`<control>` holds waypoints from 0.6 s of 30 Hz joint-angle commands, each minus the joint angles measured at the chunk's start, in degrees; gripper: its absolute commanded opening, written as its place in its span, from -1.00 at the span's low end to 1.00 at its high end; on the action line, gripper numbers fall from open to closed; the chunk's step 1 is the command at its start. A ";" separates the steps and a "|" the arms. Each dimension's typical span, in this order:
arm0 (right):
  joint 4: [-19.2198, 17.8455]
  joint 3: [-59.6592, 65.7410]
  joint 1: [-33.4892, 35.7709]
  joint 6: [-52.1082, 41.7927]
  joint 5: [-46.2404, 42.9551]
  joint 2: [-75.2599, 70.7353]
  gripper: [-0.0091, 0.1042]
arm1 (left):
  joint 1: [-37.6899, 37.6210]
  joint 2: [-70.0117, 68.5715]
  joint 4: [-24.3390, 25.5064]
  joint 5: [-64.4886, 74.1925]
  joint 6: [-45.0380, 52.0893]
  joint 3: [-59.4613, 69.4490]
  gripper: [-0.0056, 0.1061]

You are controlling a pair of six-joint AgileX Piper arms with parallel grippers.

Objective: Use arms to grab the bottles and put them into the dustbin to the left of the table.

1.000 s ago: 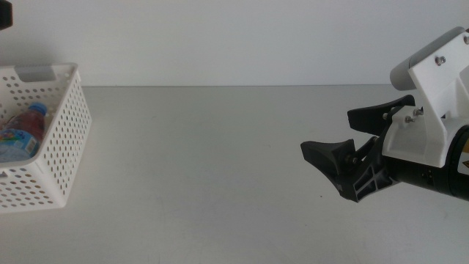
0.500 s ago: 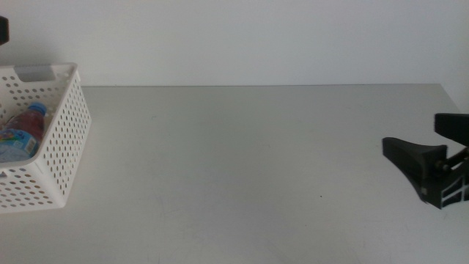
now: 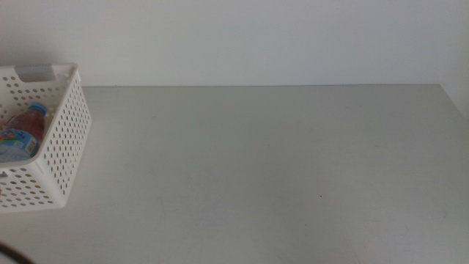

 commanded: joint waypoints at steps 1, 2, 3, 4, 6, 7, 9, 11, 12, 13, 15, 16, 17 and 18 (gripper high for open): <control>-0.07 2.14 -2.83 -0.70 -3.92 -4.41 0.41 | -0.39 -6.21 -0.16 -6.37 -0.77 5.07 0.78; -0.07 3.43 -3.82 -0.70 -3.70 -6.82 0.41 | -0.39 -9.30 -0.45 -6.83 -0.77 7.61 0.78; -0.07 4.42 -4.79 -0.70 -2.98 -9.10 0.41 | -0.39 -11.60 -0.77 -7.21 -0.77 9.45 0.78; -0.12 5.04 -5.75 -0.70 -2.11 -11.15 0.41 | -0.39 -14.13 -1.46 -7.34 -0.77 11.58 0.78; -0.06 6.26 -7.49 -0.70 0.53 -14.69 0.41 | -0.39 -18.36 -3.11 -7.45 -0.77 15.09 0.78; -0.06 6.79 -8.03 -0.70 1.22 -15.86 0.41 | -0.39 -20.01 -3.71 -7.58 -0.77 16.88 0.78; -0.06 8.43 -9.08 -0.70 1.67 -18.37 0.41 | -0.39 -19.51 -4.63 -10.24 -0.77 20.03 0.78; 0.11 10.41 -9.45 -0.70 1.59 -20.28 0.41 | -0.39 -19.35 -4.55 -14.40 -0.77 22.78 0.78; 0.17 11.45 -9.45 -0.70 1.59 -21.36 0.41 | -0.39 -19.41 -4.55 -15.81 -0.77 23.77 0.78; 0.17 12.37 -9.45 -0.70 1.22 -21.61 0.41 | -0.34 -19.47 -4.55 -17.29 -0.77 24.96 0.78; 0.38 14.64 -9.45 -0.70 -0.67 -21.53 0.41 | -0.34 -19.75 -4.50 -18.84 -0.77 26.87 0.78; 0.38 15.47 -9.45 -0.70 -1.43 -21.57 0.41 | -0.34 -19.75 -4.50 -19.38 -0.77 27.83 0.78; 0.38 16.41 -9.45 -0.70 -2.13 -21.57 0.41 | -0.34 -19.75 -4.50 -19.75 -0.77 28.74 0.78; 0.38 17.30 -9.45 -0.70 -2.96 -21.57 0.41 | -0.34 -19.75 -4.55 -19.99 -0.77 29.48 0.78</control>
